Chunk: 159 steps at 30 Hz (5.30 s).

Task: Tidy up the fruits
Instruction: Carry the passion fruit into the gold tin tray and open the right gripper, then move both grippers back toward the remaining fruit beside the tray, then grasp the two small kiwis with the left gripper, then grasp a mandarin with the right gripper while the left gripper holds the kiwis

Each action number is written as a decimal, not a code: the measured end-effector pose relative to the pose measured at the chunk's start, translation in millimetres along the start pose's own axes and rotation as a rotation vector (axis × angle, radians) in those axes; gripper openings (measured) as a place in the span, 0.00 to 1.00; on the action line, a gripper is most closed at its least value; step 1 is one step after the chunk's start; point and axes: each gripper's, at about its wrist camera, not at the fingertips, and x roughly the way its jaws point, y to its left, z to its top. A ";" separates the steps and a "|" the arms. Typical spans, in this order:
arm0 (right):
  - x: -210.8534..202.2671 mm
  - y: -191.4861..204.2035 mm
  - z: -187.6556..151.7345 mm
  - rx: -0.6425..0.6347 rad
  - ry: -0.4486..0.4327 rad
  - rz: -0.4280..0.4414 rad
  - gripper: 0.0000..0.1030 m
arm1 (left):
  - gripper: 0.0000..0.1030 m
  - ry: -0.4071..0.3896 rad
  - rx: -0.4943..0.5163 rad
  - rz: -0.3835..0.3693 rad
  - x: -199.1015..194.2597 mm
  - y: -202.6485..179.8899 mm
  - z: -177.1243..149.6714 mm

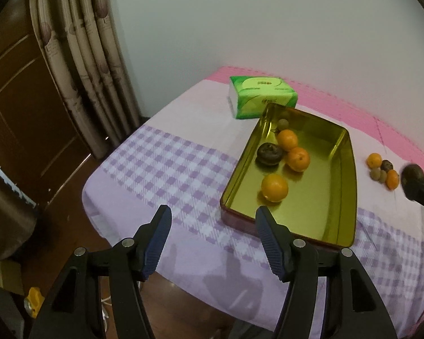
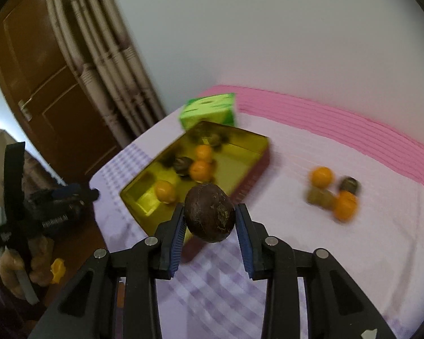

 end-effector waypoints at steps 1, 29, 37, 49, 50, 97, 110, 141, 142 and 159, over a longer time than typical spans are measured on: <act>7.4 5.6 4.2 -0.008 0.007 0.005 0.31 | 0.61 0.001 -0.002 -0.003 0.4 0.6 0.3; 133.0 40.8 22.5 -0.098 0.219 -0.054 0.31 | 0.70 0.025 0.008 0.015 9.1 -1.4 1.3; 134.4 38.8 22.1 -0.091 0.224 -0.058 0.32 | 0.71 0.028 0.008 0.014 9.4 -1.5 1.0; 124.3 35.9 25.4 -0.043 0.179 -0.042 0.33 | 0.75 0.027 0.011 0.020 10.0 -2.9 0.1; 121.7 35.8 26.3 -0.038 0.171 -0.039 0.33 | 0.75 0.027 0.013 0.020 9.9 -2.8 -0.9; -78.5 -232.9 -150.4 0.308 0.043 -0.604 0.95 | 0.46 0.128 0.866 -0.592 59.4 -285.8 71.0; -77.5 -234.7 -151.3 0.309 0.045 -0.586 1.00 | 0.28 0.203 1.276 -0.620 100.5 -348.9 40.8; -66.1 -204.5 -114.3 0.261 -0.047 -0.316 0.52 | 0.26 0.227 0.494 -0.626 41.3 -239.0 15.7; -58.2 -194.9 -103.8 0.231 -0.049 -0.288 0.52 | 0.26 0.232 0.464 -0.625 35.9 -231.5 14.3; 67.6 -162.1 -27.3 0.256 0.015 -0.239 0.38 | 0.26 0.103 0.180 -0.471 -12.9 -118.4 28.5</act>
